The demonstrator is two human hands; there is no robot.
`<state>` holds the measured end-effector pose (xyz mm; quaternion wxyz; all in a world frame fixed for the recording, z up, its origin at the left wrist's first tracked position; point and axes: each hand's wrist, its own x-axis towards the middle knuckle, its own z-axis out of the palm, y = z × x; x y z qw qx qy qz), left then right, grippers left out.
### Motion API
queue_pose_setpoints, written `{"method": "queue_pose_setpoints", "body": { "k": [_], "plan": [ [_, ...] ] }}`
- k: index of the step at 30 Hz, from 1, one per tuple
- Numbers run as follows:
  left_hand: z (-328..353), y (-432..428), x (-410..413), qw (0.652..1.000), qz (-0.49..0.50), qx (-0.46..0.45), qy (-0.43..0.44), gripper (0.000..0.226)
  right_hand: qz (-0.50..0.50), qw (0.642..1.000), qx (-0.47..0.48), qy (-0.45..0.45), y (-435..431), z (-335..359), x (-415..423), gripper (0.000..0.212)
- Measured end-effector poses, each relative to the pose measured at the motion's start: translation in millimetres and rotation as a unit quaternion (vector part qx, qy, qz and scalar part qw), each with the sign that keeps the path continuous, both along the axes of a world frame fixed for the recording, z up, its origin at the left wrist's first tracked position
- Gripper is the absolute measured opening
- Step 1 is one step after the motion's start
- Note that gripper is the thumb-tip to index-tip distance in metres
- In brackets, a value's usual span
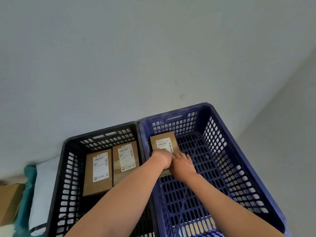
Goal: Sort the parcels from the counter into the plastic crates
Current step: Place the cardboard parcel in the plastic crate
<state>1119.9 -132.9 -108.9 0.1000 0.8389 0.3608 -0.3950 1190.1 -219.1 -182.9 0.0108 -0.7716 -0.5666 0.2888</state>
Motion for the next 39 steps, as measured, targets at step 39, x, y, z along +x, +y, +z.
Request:
{"method": "queue_pose_setpoints", "body": {
  "k": [39],
  "plan": [
    [120, -74, -492, 0.346, 0.508, 0.086, -0.784, 0.03, -0.085, 0.834, 0.341, 0.426, 28, 198, -330, 0.034]
  ]
}}
